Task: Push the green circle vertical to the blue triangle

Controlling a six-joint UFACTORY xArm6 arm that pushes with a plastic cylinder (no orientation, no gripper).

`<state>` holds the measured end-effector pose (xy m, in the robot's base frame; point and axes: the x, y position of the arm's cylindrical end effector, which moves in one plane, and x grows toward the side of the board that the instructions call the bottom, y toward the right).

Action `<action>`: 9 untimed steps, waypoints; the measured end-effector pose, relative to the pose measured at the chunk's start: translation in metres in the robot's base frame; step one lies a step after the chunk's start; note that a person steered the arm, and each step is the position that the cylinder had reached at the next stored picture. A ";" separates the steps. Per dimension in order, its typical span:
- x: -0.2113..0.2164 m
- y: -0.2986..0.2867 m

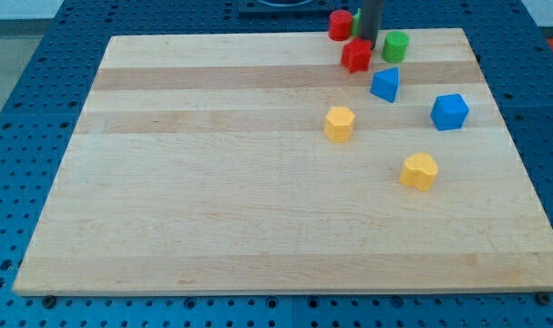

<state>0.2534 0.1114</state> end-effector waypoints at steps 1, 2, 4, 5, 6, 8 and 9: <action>0.010 0.005; 0.002 0.033; -0.031 0.078; -0.019 0.075; 0.013 0.068; -0.021 0.165; -0.062 0.168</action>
<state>0.1910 0.2799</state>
